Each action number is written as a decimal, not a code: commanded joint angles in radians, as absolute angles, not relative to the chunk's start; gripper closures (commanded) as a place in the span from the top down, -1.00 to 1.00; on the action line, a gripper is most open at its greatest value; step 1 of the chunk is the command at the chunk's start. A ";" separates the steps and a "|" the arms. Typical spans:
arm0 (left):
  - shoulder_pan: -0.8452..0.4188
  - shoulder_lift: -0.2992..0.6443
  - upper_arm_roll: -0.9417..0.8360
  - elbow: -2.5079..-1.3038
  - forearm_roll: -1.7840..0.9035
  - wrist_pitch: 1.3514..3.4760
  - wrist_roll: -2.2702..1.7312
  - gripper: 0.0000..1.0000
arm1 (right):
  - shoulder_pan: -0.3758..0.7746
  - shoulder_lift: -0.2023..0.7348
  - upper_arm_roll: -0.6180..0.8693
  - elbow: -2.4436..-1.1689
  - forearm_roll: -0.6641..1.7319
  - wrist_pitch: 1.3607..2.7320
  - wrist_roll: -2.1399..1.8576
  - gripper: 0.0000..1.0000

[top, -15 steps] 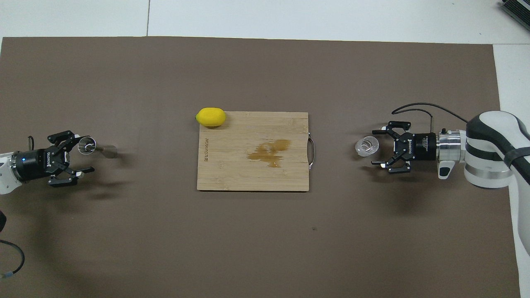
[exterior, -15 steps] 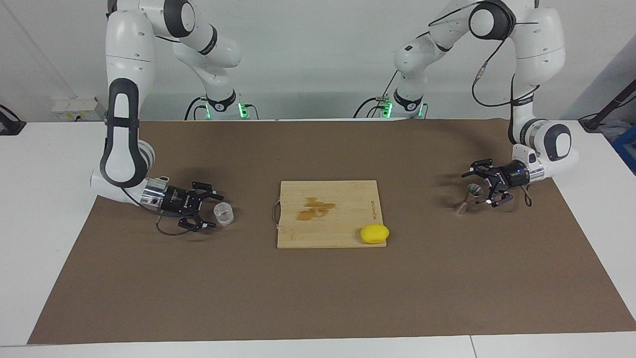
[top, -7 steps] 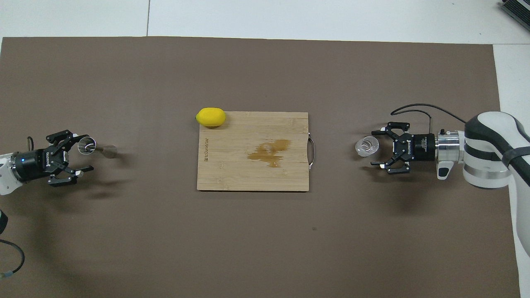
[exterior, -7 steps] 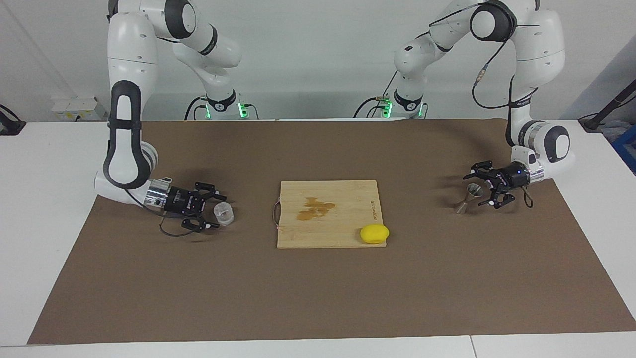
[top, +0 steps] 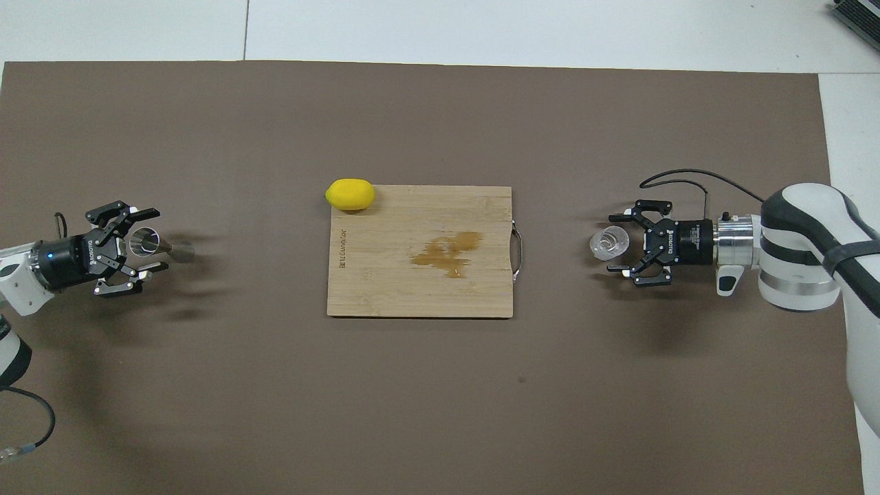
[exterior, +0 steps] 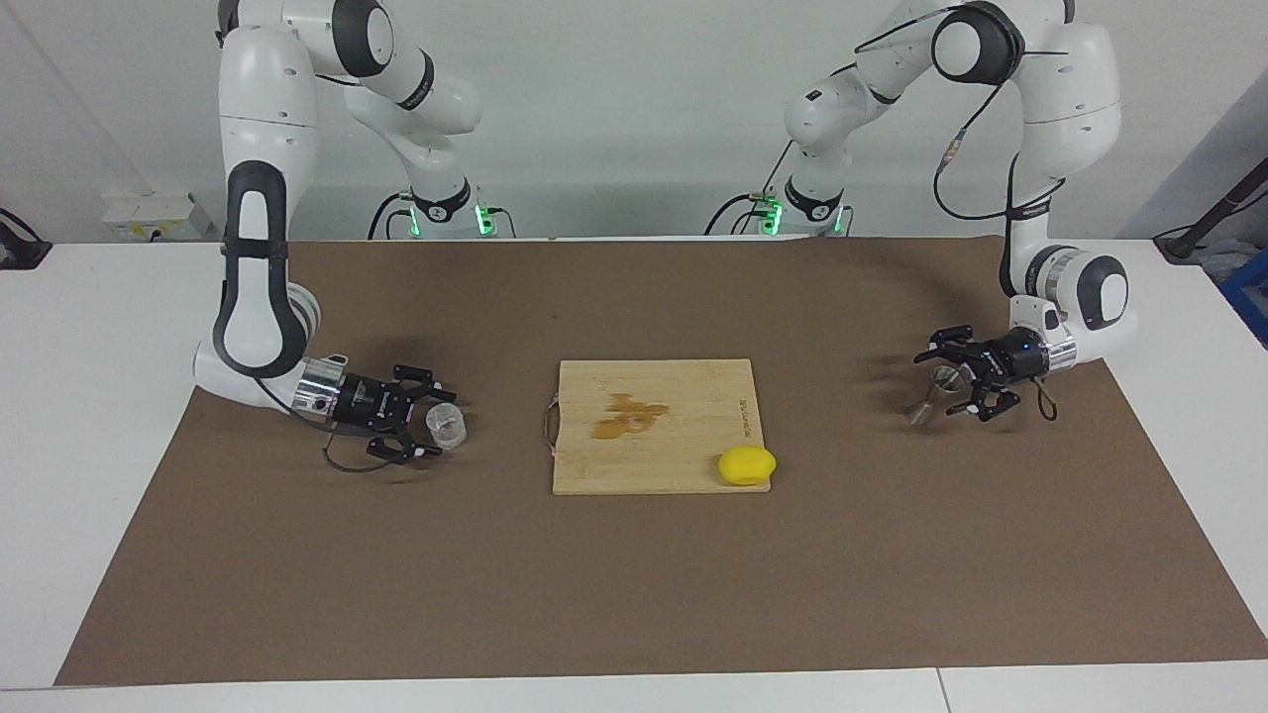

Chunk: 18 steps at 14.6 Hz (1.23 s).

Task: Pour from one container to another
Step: 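Close the left gripper on the tin while the right gripper grips the cup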

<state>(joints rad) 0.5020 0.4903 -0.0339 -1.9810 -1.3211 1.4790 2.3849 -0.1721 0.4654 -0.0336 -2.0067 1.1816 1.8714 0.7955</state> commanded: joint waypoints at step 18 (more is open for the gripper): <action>0.528 0.494 -0.021 -1.971 -1.293 1.460 2.422 0.27 | -0.167 0.471 -0.031 -2.005 1.203 1.899 0.802 0.48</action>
<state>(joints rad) 0.5201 0.4902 -0.0218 -1.9780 -1.3085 1.4773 2.4036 -0.1719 0.4661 -0.0332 -2.0067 1.1816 1.8828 0.7957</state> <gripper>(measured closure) 0.330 0.260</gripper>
